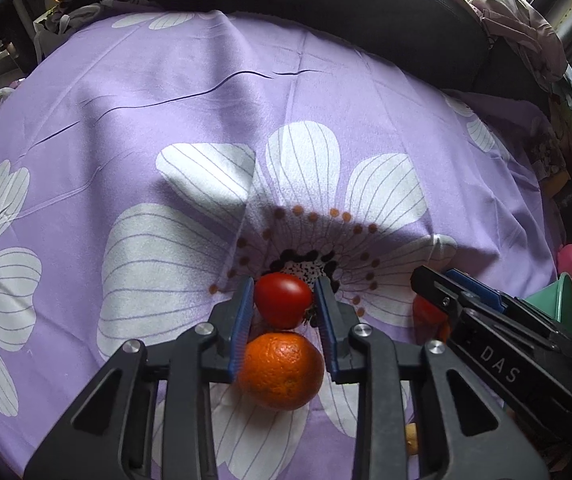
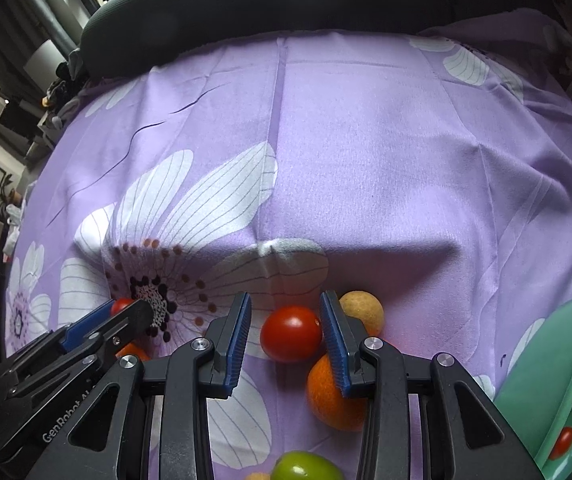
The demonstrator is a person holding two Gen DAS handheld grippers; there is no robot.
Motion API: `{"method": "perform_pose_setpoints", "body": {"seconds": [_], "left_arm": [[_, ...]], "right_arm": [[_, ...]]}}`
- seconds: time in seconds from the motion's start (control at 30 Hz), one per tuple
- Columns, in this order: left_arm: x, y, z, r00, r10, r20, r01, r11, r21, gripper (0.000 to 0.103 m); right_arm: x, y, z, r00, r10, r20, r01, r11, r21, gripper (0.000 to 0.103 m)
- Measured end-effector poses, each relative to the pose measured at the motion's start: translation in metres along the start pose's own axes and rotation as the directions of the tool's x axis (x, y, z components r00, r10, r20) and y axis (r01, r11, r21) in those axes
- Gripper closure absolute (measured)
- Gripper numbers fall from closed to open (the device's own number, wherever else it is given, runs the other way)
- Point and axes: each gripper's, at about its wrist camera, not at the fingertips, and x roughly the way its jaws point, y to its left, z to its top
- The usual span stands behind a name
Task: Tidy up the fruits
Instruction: 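Grasp a large red tomato with the right tool while the left tool holds its tomato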
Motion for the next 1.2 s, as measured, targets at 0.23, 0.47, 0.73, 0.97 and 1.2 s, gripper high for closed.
{"method": "perform_pose_setpoints", "body": {"seconds": [0.23,0.47,0.73,0.97,1.2], "left_arm": [[-0.033,0.004,-0.009,0.995,-0.056,0.088,0.056,0.998,0.007,0.08],[-0.024,-0.001,-0.004,0.994,-0.093,0.061,0.095,0.995,-0.027,0.076],[-0.006,-0.004,0.0,0.996,-0.088,-0.002,0.087,0.996,-0.03,0.059],[0.017,-0.004,0.003,0.995,-0.06,-0.076,0.058,0.998,-0.036,0.053],[0.018,-0.006,0.004,0.997,-0.059,-0.04,0.057,0.998,-0.038,0.061]], "right_arm": [[-0.004,-0.009,-0.002,0.998,0.05,0.032,-0.052,0.998,0.046,0.089],[-0.015,-0.014,-0.005,0.995,0.101,0.022,-0.103,0.991,0.087,0.089],[-0.013,-0.01,-0.007,0.997,0.073,-0.036,-0.07,0.996,0.056,0.071],[-0.006,0.001,-0.009,0.998,0.033,-0.058,-0.034,0.999,-0.03,0.07],[-0.004,0.011,-0.01,0.998,-0.016,-0.053,0.01,0.994,-0.111,0.069]]}}
